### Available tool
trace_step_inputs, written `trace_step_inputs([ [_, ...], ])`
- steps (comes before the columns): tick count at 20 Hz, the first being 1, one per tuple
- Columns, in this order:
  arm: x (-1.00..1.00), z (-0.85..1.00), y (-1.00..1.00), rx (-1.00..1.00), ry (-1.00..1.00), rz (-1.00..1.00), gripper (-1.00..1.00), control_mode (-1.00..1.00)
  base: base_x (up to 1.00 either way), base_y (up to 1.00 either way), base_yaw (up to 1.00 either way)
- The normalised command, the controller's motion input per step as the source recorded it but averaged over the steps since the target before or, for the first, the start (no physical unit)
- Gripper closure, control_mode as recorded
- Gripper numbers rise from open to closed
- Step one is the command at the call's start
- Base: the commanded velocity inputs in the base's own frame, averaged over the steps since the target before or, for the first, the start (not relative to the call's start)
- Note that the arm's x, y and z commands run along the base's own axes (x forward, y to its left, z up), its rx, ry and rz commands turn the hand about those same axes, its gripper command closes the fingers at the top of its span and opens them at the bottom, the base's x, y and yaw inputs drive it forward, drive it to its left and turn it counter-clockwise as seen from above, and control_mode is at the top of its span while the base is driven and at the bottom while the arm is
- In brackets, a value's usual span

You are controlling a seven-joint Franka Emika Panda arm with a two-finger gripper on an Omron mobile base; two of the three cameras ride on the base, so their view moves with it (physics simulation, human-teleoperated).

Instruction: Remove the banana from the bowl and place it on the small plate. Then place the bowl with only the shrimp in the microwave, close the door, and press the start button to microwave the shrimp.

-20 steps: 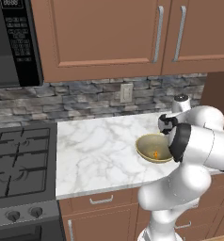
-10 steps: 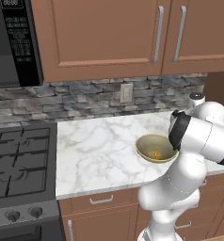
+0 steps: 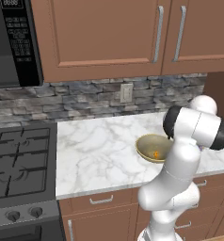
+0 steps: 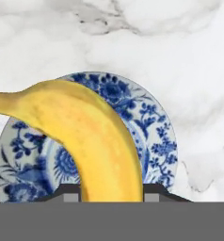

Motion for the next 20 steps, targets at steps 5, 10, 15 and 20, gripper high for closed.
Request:
trace_step_inputs([
  [5,0.16,-0.39,0.0,0.0,0.13,0.0,1.0,-1.0,0.0,0.0,0.0],
  [10,0.06,-0.05,-0.08,0.0,0.03,0.0,1.0,-1.0,0.0,0.0,0.0],
  [15,0.06,0.0,-0.23,0.02,0.0,0.02,1.0,-1.0,0.0,0.0,0.0],
  [20,0.01,-0.01,-0.18,0.03,0.0,0.0,1.0,-1.0,0.0,0.0,0.0],
])
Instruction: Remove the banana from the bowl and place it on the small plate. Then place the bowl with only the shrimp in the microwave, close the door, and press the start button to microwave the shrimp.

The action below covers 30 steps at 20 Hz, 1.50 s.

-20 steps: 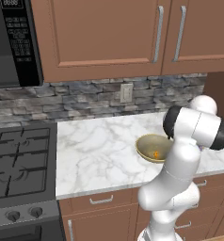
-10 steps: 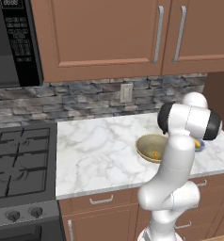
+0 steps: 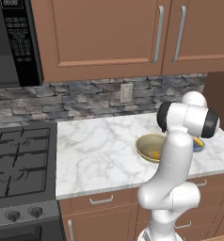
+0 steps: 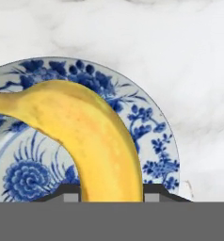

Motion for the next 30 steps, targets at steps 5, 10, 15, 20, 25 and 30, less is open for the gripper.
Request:
trace_step_inputs([
  [5,0.02,-0.05,0.0,0.0,0.0,0.0,1.0,-1.0,0.0,0.0,0.0],
  [10,0.06,-0.1,0.0,0.01,0.0,0.0,1.0,-1.0,0.0,0.0,0.0],
  [15,0.07,-0.1,0.0,0.03,0.0,0.0,1.0,-1.0,0.0,0.0,0.0],
  [20,0.07,-0.12,-0.02,0.05,0.0,0.0,1.0,-1.0,0.0,0.0,0.0],
  [25,-0.04,-0.01,-0.02,0.03,-0.02,0.0,-1.0,-1.0,0.0,0.0,0.0],
  [30,-0.23,0.02,0.14,0.0,-0.07,0.0,-1.0,-1.0,0.0,0.0,0.0],
])
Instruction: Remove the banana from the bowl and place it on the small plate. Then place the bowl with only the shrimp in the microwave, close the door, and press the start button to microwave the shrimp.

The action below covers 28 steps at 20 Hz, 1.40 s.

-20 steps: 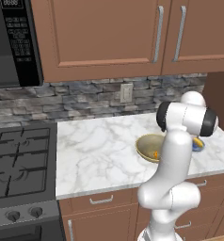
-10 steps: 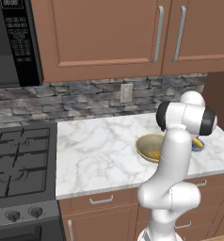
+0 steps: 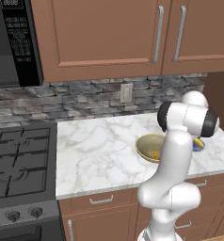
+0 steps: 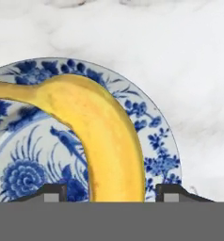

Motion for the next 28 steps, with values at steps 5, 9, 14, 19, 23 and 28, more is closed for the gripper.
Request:
trace_step_inputs([
  [5,-0.14,0.2,0.12,0.0,-0.1,0.0,-1.0,-1.0,0.0,0.0,0.0],
  [9,-0.06,0.48,0.15,-0.02,-0.18,0.0,-1.0,-1.0,0.0,0.0,0.0],
  [14,-0.32,0.73,0.23,-0.03,-0.22,0.0,-1.0,-1.0,0.0,0.0,0.0],
  [19,-0.59,0.64,0.49,0.03,-0.09,-0.08,-1.0,-1.0,0.0,0.0,0.0],
  [23,-0.5,0.77,0.55,0.1,0.0,-0.12,-1.0,-1.0,0.0,0.0,0.0],
  [28,-0.62,0.56,0.31,0.11,0.03,-0.09,-1.0,-1.0,0.0,0.0,0.0],
])
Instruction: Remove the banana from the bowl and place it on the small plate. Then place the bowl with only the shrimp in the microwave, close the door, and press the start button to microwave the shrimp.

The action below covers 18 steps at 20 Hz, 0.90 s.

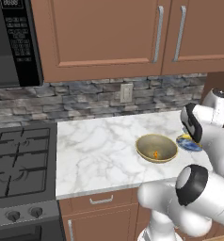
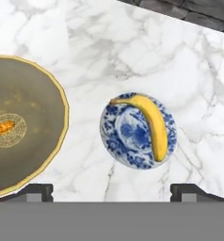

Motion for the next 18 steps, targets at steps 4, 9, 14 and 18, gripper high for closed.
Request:
trace_step_inputs([
  [4,-0.75,0.04,0.22,0.14,0.01,-0.04,-1.0,-1.0,0.0,0.0,0.0],
  [9,-0.37,-0.1,0.57,0.18,-0.01,-0.04,-1.0,-1.0,0.0,0.0,0.0],
  [14,-0.03,0.0,0.65,0.19,-0.06,-0.1,-1.0,-1.0,0.0,0.0,0.0],
  [18,0.0,-0.06,0.09,0.15,-0.03,-0.03,-1.0,-1.0,0.0,0.0,0.0],
])
